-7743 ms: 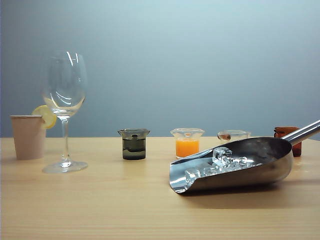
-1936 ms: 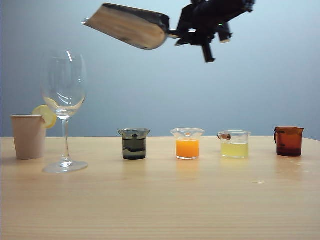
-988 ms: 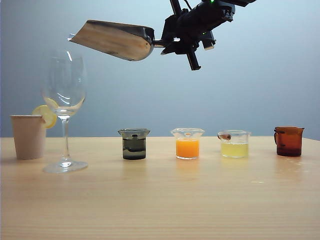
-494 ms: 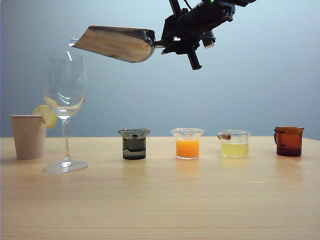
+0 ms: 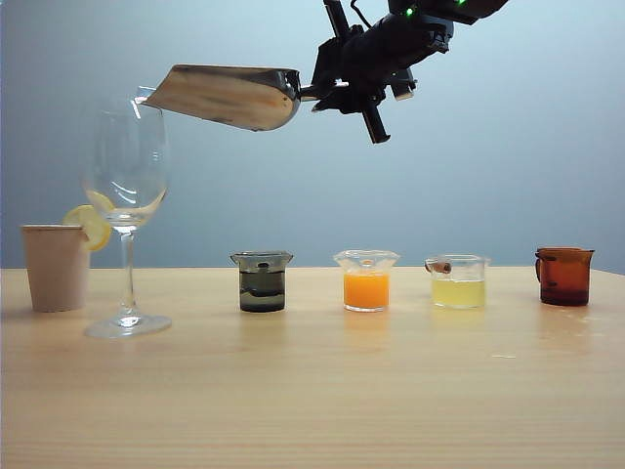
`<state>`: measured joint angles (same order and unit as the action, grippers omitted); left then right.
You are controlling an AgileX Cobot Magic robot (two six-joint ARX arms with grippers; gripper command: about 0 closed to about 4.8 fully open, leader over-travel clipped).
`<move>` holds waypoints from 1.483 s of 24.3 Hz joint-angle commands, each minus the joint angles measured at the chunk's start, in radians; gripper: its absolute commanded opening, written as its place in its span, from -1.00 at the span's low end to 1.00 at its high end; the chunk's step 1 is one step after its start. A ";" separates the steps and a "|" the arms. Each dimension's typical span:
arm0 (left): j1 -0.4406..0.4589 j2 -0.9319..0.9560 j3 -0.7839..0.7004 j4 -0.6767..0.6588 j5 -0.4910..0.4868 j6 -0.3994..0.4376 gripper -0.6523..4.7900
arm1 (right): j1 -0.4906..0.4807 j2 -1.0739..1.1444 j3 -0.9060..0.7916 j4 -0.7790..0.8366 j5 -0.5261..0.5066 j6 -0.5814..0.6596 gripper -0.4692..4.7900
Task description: Pick up the ice scoop on the desk filled with ice cubes, pour the ice into the goblet, and finally put the scoop back on the table.
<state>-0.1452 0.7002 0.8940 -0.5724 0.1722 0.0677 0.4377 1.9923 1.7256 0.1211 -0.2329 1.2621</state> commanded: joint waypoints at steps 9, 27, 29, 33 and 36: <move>0.000 -0.002 0.003 0.011 0.000 0.004 -0.77 | 0.005 -0.011 0.013 0.062 -0.006 -0.026 -0.86; 0.000 -0.002 0.003 0.011 0.001 0.004 -0.77 | 0.021 0.039 0.240 -0.161 0.032 -0.025 -0.86; 0.000 -0.002 0.003 0.011 0.001 0.004 -0.77 | 0.021 0.041 0.263 -0.188 0.032 -0.040 -0.86; 0.000 -0.002 0.003 0.011 0.001 0.004 -0.77 | 0.029 0.041 0.264 -0.201 0.026 -0.115 -0.86; 0.000 -0.002 0.003 0.011 0.001 0.004 -0.77 | 0.031 0.041 0.264 -0.200 0.025 -0.124 -0.86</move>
<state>-0.1448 0.7002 0.8940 -0.5724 0.1726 0.0677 0.4675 2.0449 1.9812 -0.1116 -0.2028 1.1404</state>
